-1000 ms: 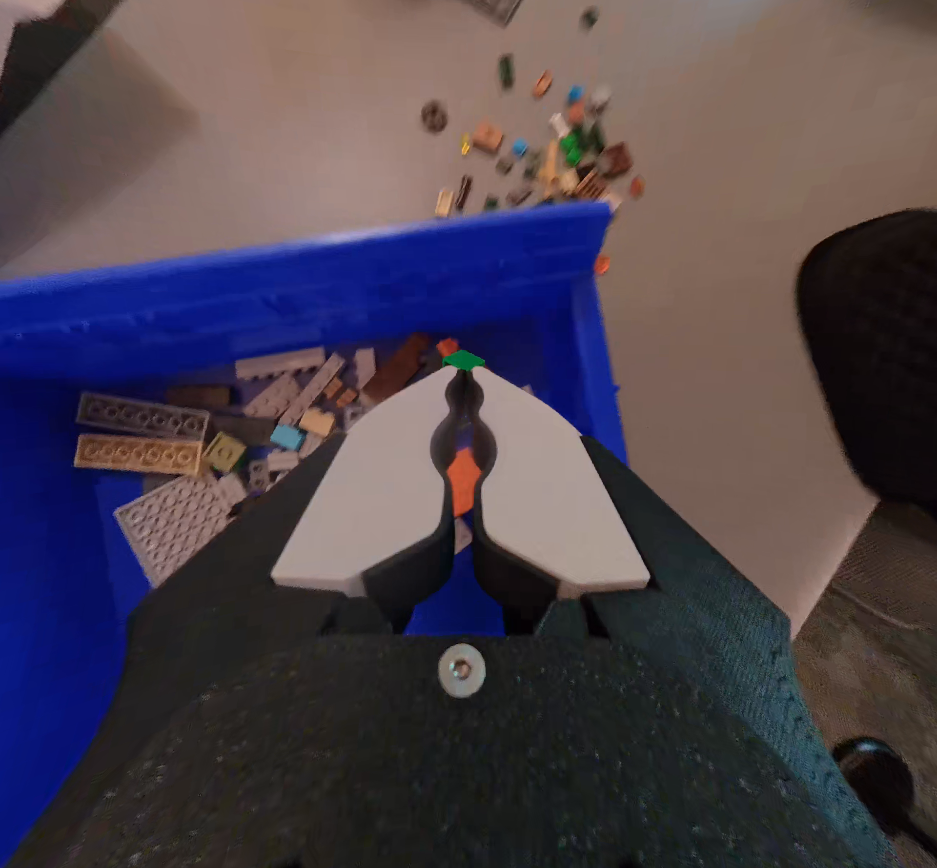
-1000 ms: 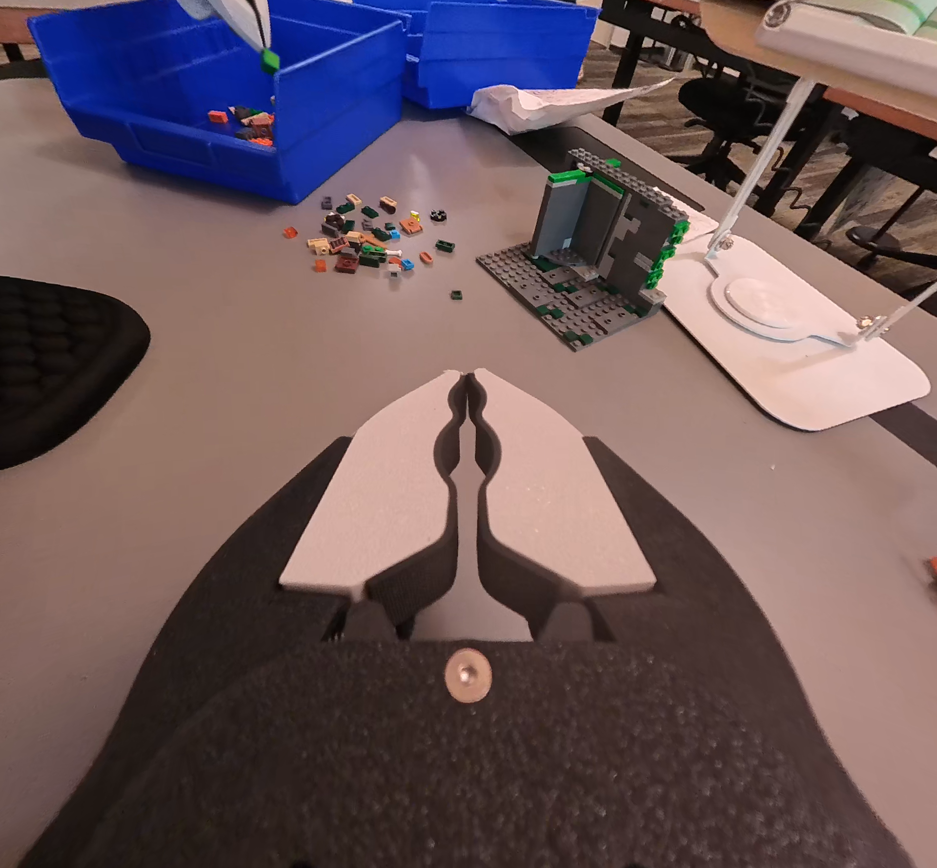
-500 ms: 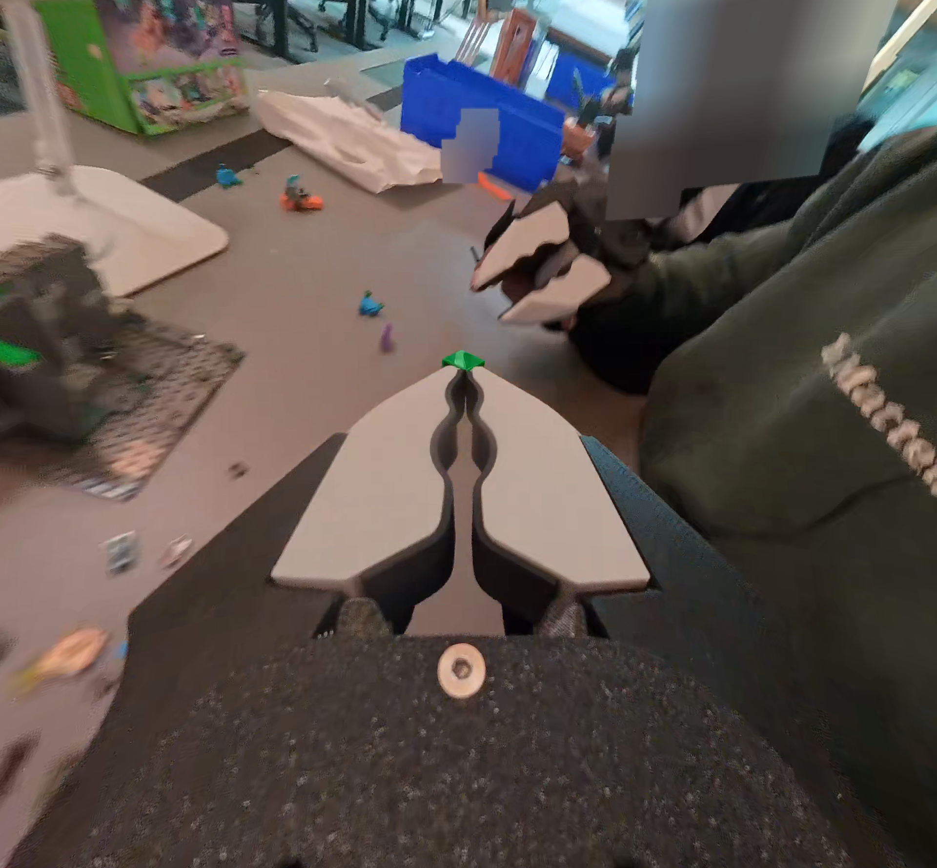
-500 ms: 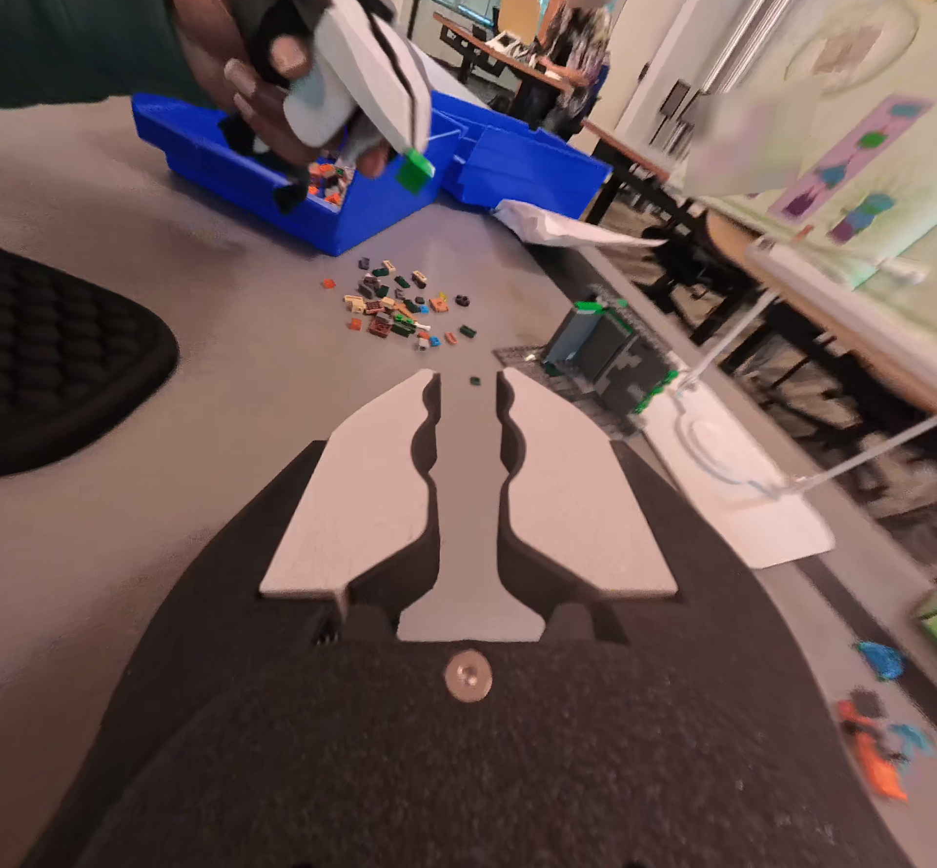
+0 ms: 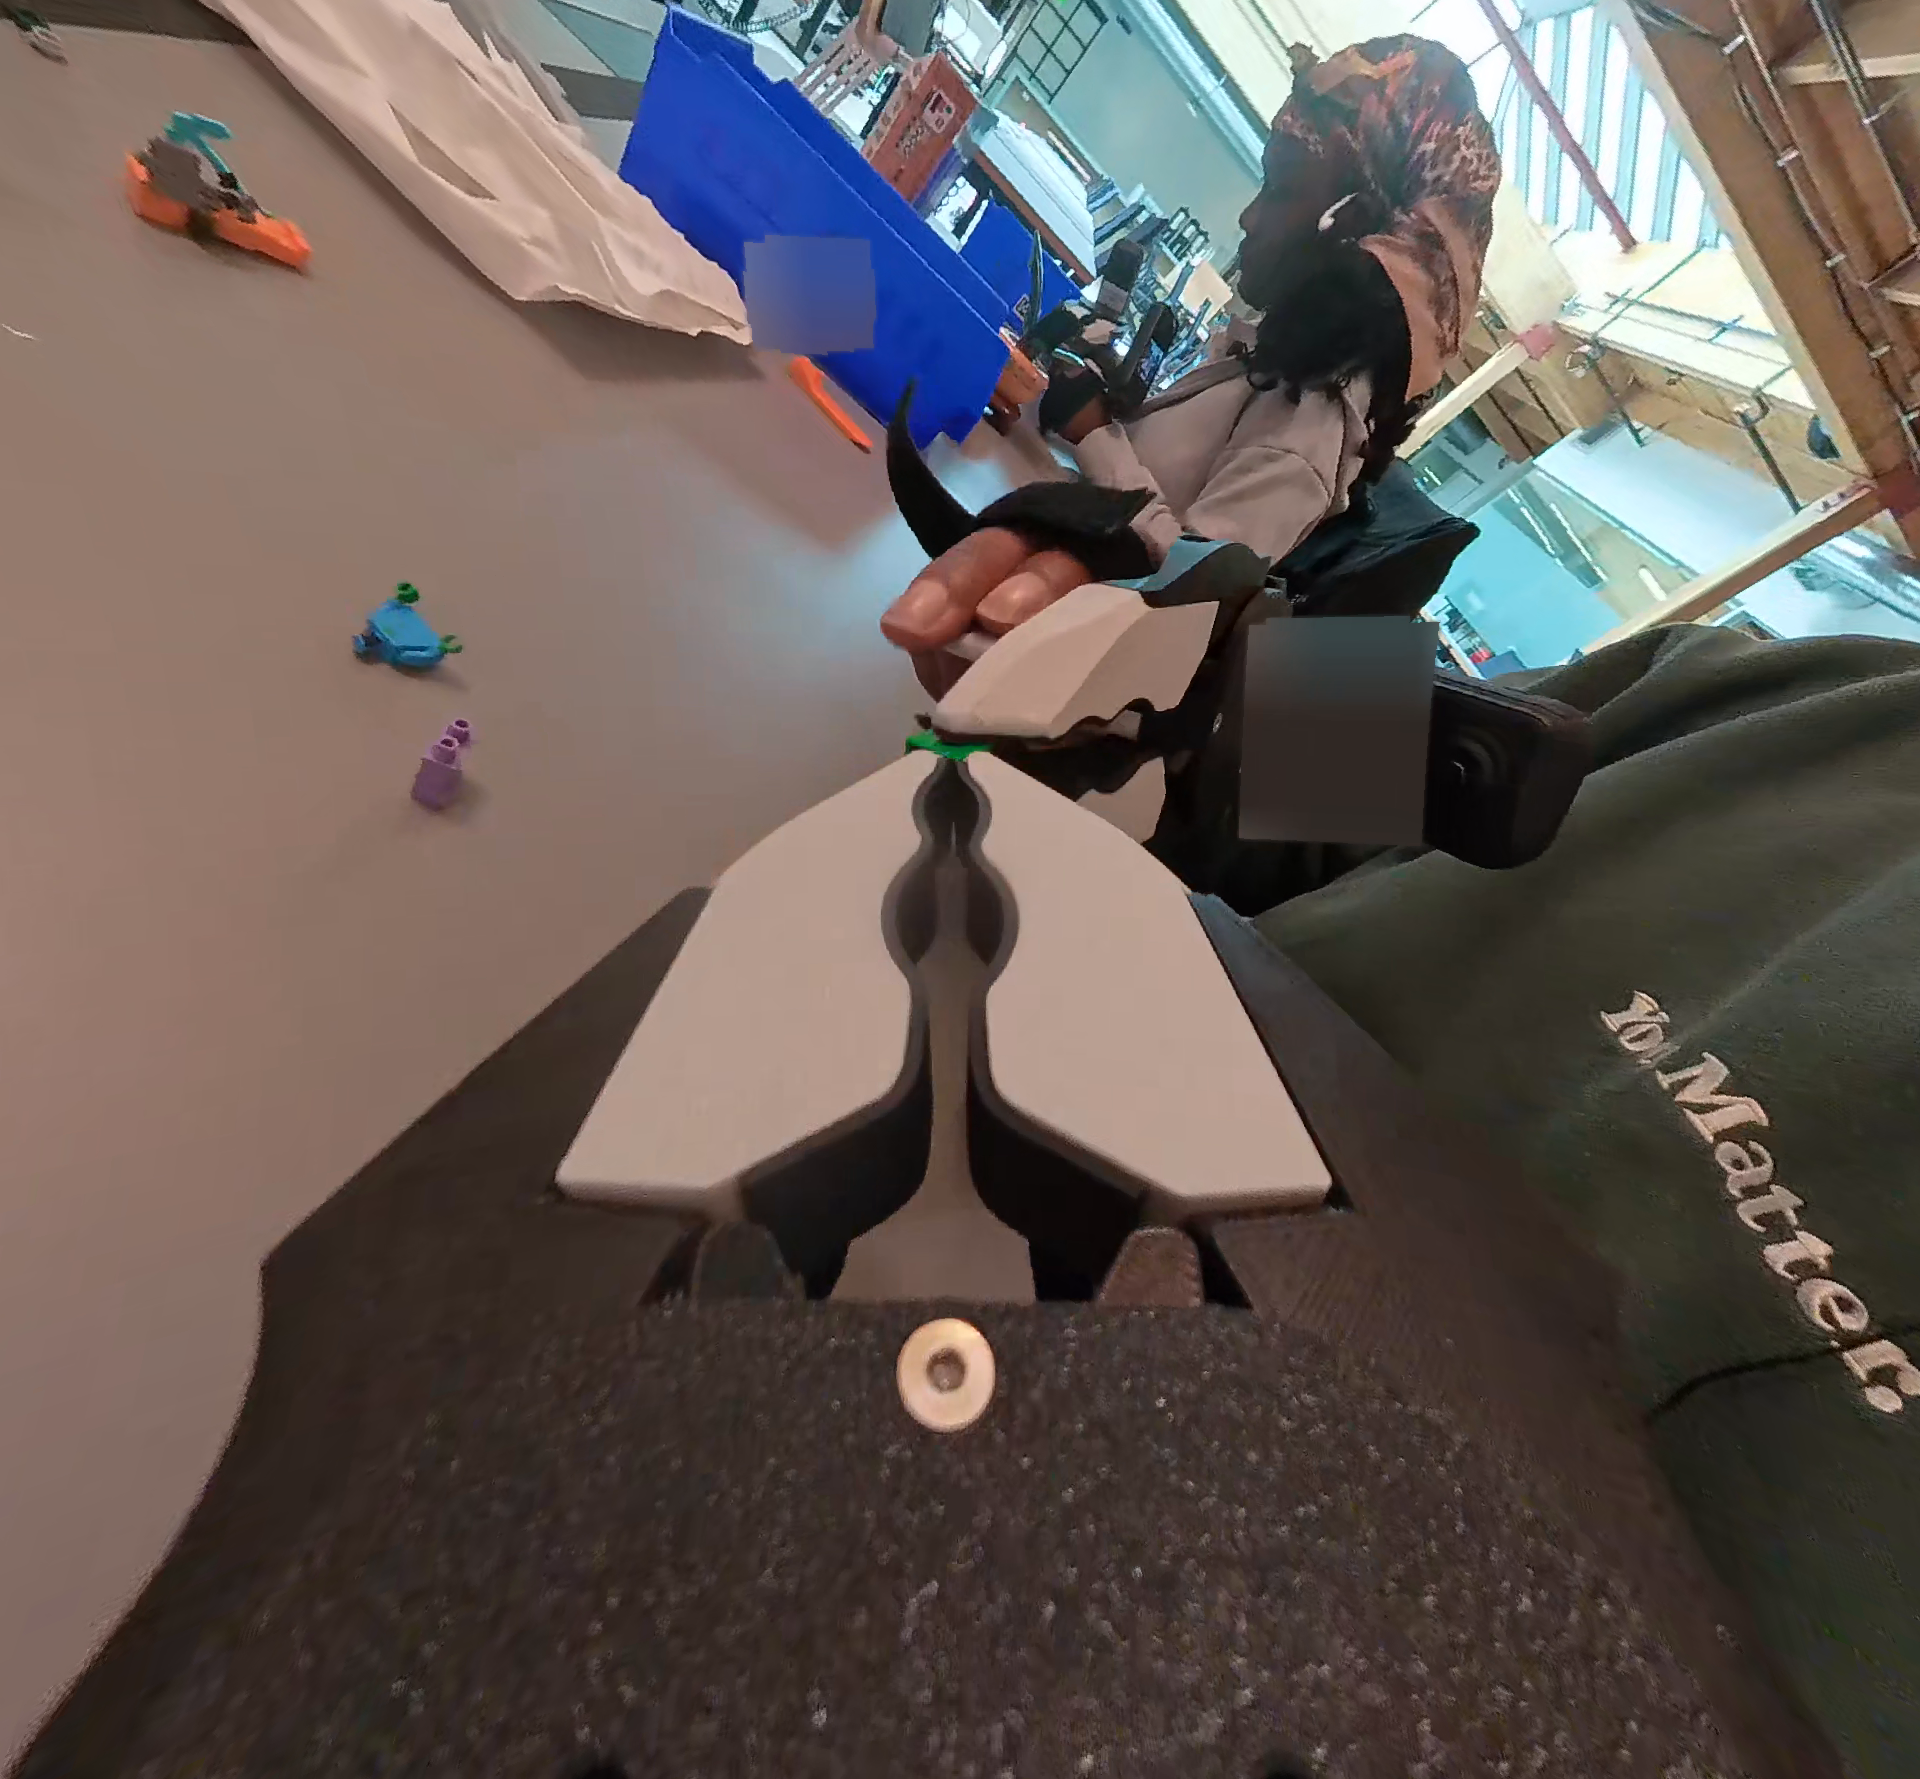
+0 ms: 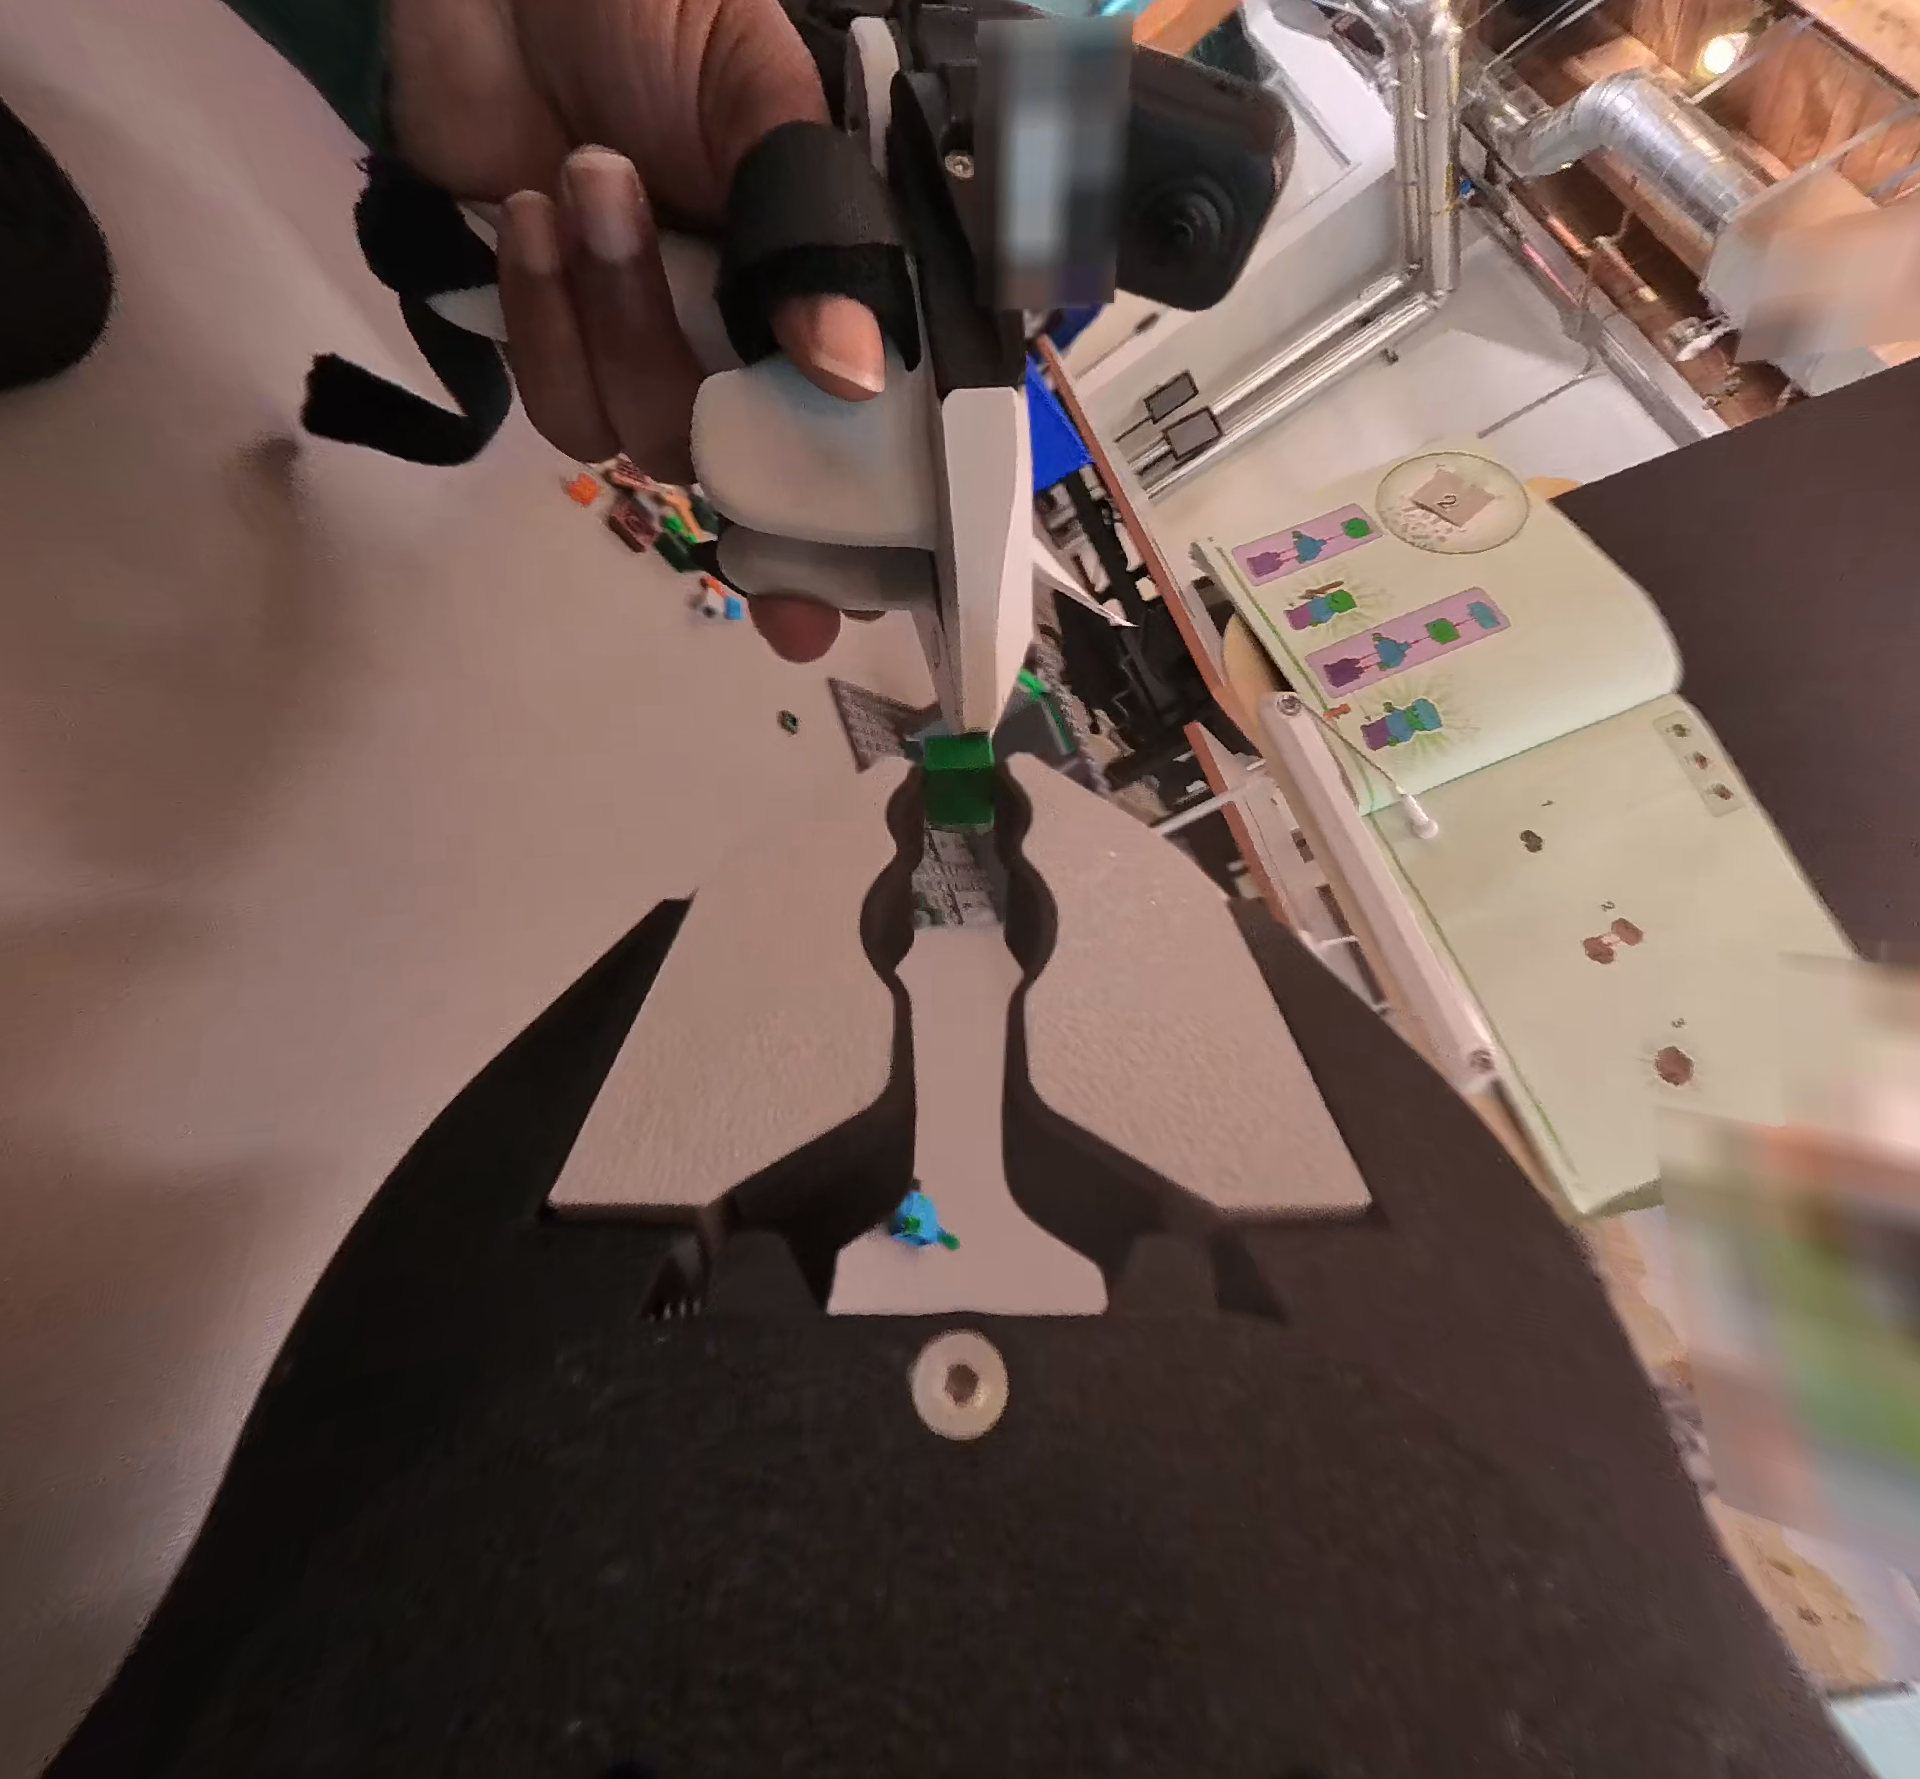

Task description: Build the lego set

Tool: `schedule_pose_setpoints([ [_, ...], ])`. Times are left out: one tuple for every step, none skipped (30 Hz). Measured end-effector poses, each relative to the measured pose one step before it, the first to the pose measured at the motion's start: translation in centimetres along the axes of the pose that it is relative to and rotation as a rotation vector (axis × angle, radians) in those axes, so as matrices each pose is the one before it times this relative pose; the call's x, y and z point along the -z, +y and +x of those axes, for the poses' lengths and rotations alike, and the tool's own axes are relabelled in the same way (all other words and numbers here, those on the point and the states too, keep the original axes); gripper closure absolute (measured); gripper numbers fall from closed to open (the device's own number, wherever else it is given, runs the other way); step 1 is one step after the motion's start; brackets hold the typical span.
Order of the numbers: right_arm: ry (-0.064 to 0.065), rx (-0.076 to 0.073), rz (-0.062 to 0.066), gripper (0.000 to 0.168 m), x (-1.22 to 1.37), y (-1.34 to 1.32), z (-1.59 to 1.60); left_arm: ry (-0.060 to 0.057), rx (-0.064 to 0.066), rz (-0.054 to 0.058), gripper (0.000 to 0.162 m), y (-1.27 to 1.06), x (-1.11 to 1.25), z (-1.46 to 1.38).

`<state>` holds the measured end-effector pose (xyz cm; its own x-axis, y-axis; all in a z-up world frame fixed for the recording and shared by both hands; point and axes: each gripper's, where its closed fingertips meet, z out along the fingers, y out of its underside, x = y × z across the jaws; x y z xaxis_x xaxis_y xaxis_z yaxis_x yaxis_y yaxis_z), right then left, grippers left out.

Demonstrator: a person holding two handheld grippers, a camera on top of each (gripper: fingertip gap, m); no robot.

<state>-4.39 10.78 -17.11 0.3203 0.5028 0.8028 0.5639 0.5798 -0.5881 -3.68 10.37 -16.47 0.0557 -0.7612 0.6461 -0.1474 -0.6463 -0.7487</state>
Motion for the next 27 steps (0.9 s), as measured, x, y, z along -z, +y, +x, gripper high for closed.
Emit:
schedule_pose_setpoints([
  [-0.0267,-0.03,0.003,0.156,-0.008,-0.011,-0.297,-0.0101,-0.003,-0.0065,0.162,0.245,0.069,-0.064],
  [-0.0397,-0.073,0.0082,0.156,-0.012,-0.083,-0.286,-0.0068,-0.0134,-0.0062,0.162,0.271,0.099,0.011],
  [-0.0442,-0.1148,0.0128,0.156,-0.006,-0.121,-0.141,-0.0094,-0.027,0.0034,0.162,0.133,0.176,0.041],
  [-0.0511,-0.1463,0.0113,0.156,-0.005,-0.088,-0.021,-0.0194,-0.0427,0.0072,0.162,0.061,0.261,-0.035],
  [-0.0687,-0.1682,-0.0031,0.156,-0.074,0.067,-0.09,-0.0329,-0.0608,0.0032,0.162,0.081,0.306,-0.136],
  [-0.0754,-0.1748,-0.008,0.156,-0.064,0.131,-0.123,-0.0393,-0.0742,0.0009,0.154,0.096,0.288,-0.108],
  [-0.0719,-0.1645,0.0012,0.156,-0.026,0.05,-0.095,-0.0418,-0.0771,-0.0109,0.152,0.219,0.234,-0.068],
  [-0.0662,-0.1482,0.0019,0.156,-0.001,0.076,-0.113,-0.0405,-0.0786,-0.0122,0.15,0.221,0.142,0.02],
  [-0.0604,-0.1278,0.0038,0.156,-0.01,0.075,-0.135,-0.0377,-0.0762,-0.0083,0.147,0.144,0.081,0.087],
  [-0.0566,-0.1102,0.0073,0.156,-0.009,0.047,-0.192,-0.0311,-0.0735,-0.0069,0.144,0.1,0.0,0.196],
  [-0.0529,-0.097,0.0065,0.156,-0.033,0.051,-0.233,-0.0296,-0.0687,-0.006,0.142,0.049,-0.034,0.214],
  [-0.051,-0.0873,0.0103,0.157,-0.031,-0.005,-0.272,-0.0231,-0.0668,-0.0017,0.14,-0.013,-0.059,0.3],
  [-0.0459,-0.0776,0.0128,0.157,-0.016,-0.064,-0.254,-0.0189,-0.0604,0.0031,0.138,-0.101,-0.047,0.33],
  [-0.0455,-0.0654,0.011,0.157,-0.007,-0.064,-0.315,-0.0153,-0.0521,0.0064,0.138,-0.17,-0.061,0.312],
  [-0.0451,-0.0556,0.0075,0.157,-0.002,-0.026,-0.363,-0.013,-0.0466,0.0073,0.138,-0.205,-0.041,0.28],
  [-0.0392,-0.0488,0.0069,0.157,-0.003,-0.022,-0.326,-0.0127,-0.0419,0.0094,0.138,-0.251,-0.022,0.214],
  [-0.0324,-0.0407,-0.0012,0.156,-0.021,0.077,-0.241,-0.0233,-0.0371,0.0128,0.139,-0.329,0.017,0.003],
  [-0.0293,-0.0327,-0.0054,0.157,-0.042,0.151,-0.225,-0.0214,-0.0322,0.012,0.14,-0.331,0.027,-0.049],
  [-0.0253,-0.0277,0.001,0.156,-0.044,0.067,-0.19,-0.0166,-0.0273,0.0071,0.141,-0.261,0.026,-0.051],
  [-0.027,-0.0233,0.0059,0.157,-0.026,-0.017,-0.236,-0.0075,-0.0236,-0.0022,0.142,-0.111,-0.021,0.029],
  [-0.0253,-0.0208,0.0009,0.156,-0.018,0.021,-0.224,-0.0002,-0.0205,-0.0089,0.143,0.027,-0.041,0.118],
  [-0.0159,-0.0162,-0.003,0.156,-0.004,0.052,-0.115,0.0042,-0.0179,-0.0029,0.146,-0.011,-0.015,0.181],
  [-0.0122,-0.0132,-0.0016,0.157,0.003,0.026,-0.078,0.0025,-0.0149,0.0062,0.149,-0.091,0.016,0.193],
  [-0.0074,-0.012,0.0017,0.157,0.029,-0.009,-0.022,-0.0115,-0.0117,0.0028,0.149,-0.035,-0.022,-0.017],
  [-0.0056,-0.0068,0.0041,0.156,0.028,-0.029,0.018,-0.0083,-0.0082,-0.0008,0.15,0.03,-0.027,-0.01],
  [-0.0095,-0.0006,0.0127,0.156,0.038,-0.157,-0.054,-0.0118,-0.0042,0.0037,0.15,-0.019,-0.014,-0.097],
  [-0.0089,-0.0015,0.0214,0.154,0.121,-0.338,-0.059,-0.018,-0.0025,0.0076,0.15,-0.04,0.005,-0.206],
])
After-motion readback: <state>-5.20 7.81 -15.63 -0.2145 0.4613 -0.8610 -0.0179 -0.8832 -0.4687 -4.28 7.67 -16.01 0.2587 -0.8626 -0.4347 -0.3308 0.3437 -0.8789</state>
